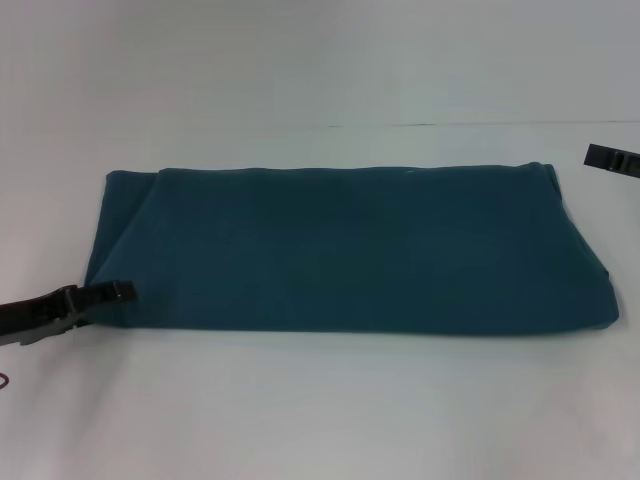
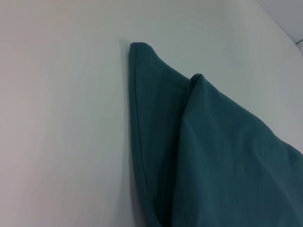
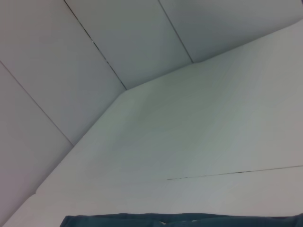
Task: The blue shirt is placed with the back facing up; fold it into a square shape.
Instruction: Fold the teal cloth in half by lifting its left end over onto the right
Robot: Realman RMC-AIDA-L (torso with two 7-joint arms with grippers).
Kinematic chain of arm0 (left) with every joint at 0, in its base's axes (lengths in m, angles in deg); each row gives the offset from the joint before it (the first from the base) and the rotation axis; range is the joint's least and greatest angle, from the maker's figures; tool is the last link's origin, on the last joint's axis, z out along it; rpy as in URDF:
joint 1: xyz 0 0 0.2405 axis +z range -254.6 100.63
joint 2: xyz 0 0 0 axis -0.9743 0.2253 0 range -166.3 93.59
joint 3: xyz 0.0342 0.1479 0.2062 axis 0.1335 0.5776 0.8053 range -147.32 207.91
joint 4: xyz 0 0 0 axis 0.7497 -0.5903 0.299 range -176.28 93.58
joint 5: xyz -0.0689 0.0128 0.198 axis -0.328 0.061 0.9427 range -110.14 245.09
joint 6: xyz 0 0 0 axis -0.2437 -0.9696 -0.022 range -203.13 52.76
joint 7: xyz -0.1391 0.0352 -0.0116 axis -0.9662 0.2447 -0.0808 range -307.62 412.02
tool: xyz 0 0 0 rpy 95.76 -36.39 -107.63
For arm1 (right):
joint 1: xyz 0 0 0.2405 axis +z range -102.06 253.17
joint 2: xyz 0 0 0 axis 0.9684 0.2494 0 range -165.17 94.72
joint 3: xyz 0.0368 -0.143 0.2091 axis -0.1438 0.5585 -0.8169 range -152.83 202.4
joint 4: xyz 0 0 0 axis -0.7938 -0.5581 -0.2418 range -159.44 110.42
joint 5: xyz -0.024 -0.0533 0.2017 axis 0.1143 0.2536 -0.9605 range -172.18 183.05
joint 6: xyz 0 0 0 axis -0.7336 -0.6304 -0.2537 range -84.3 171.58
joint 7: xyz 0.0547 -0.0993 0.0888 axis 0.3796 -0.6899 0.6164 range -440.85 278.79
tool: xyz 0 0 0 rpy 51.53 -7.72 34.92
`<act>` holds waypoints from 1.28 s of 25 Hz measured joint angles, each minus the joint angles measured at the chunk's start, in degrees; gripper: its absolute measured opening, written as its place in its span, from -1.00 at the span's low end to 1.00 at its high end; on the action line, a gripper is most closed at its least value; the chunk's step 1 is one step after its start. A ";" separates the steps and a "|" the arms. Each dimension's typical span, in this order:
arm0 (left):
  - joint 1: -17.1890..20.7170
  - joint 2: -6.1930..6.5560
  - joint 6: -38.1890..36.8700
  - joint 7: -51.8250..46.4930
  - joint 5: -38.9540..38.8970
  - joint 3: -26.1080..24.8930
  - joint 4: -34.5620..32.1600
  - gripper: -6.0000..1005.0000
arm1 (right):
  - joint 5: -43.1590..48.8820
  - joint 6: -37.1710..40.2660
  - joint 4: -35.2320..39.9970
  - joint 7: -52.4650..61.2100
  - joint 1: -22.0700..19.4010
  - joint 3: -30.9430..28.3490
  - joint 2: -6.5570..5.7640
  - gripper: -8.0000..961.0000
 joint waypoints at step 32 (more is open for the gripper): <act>-0.26 0.48 3.07 -0.03 0.95 1.64 -1.16 -0.90 | -0.14 -0.32 -0.48 0.02 0.04 -0.05 0.28 0.92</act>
